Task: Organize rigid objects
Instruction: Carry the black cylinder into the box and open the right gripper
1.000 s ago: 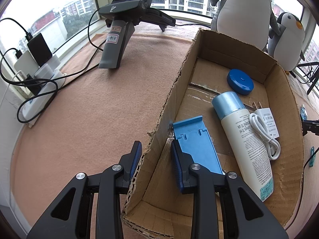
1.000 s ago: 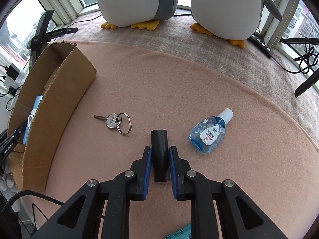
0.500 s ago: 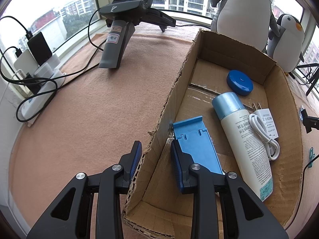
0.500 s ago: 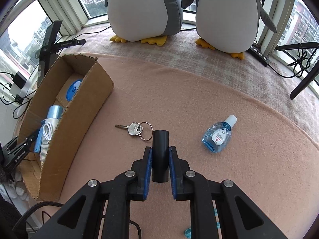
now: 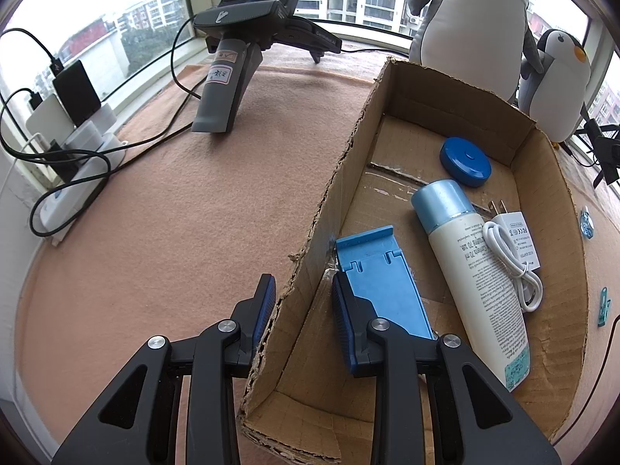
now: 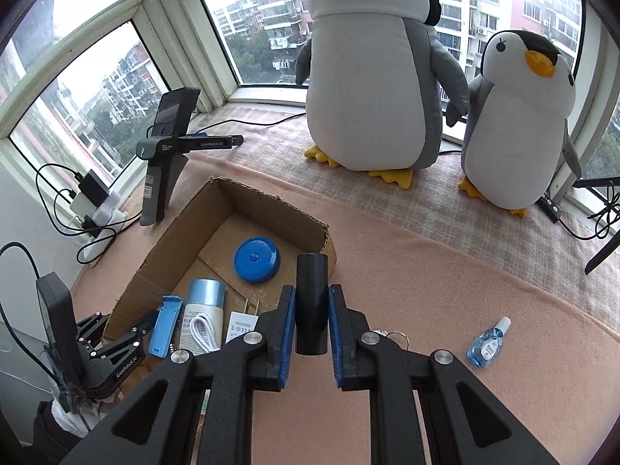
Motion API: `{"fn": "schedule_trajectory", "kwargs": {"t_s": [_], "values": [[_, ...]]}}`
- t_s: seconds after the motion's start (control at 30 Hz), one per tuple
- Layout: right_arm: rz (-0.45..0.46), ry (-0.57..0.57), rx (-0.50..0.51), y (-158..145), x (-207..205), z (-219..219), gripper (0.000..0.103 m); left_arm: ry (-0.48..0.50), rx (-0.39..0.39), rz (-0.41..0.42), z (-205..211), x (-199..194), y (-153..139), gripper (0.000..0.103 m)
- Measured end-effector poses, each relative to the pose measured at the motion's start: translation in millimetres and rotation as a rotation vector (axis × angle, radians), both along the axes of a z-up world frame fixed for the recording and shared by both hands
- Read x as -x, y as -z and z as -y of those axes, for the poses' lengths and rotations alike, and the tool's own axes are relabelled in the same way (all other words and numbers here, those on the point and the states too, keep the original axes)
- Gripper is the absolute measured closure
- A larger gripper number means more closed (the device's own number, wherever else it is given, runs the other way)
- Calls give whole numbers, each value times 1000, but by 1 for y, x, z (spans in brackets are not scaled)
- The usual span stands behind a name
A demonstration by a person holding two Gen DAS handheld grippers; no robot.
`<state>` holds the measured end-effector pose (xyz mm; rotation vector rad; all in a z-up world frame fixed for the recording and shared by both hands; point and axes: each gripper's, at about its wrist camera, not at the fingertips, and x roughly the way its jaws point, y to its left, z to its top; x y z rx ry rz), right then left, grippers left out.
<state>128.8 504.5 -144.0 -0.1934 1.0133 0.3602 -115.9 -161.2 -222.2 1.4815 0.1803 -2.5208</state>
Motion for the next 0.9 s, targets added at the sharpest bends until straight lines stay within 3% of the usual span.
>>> {"fn": "schedule_trajectory", "kwargs": {"t_s": [0.7,0.73,0.77,0.83,0.9], "values": [[-12,-47,27,36,-11,-51,87,0,-1,-1,1,-1,0,75],[0,-43,28,34,-11,-51,79,0,-1,-1,1,-1,0,75],[3,-39,28,33,-11,-51,54,0,-1,-1,1,-1,0,75],[19,-25,14,29,-12,-49,29,1,0,-1,1,-1,0,75],[51,-21,10,24,-10,-47,29,0,-1,-2,0,-1,0,75]]}}
